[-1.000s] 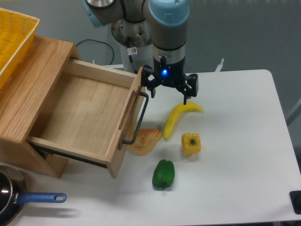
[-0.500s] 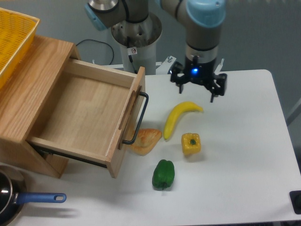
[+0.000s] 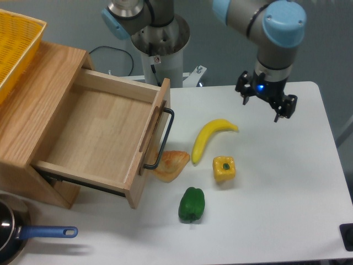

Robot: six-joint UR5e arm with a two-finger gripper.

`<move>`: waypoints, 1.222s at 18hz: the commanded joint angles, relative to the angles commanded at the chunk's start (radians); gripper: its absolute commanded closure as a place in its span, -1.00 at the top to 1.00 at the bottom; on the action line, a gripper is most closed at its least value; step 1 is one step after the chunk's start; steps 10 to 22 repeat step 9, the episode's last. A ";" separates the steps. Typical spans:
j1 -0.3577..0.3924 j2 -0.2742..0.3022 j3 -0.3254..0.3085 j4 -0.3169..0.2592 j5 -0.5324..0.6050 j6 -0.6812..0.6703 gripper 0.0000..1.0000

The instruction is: Slide open the top drawer

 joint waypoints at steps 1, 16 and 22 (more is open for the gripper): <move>0.014 -0.023 0.000 0.017 0.000 0.022 1.00; 0.049 -0.074 0.000 0.083 0.000 0.036 1.00; 0.049 -0.074 0.000 0.083 0.000 0.036 1.00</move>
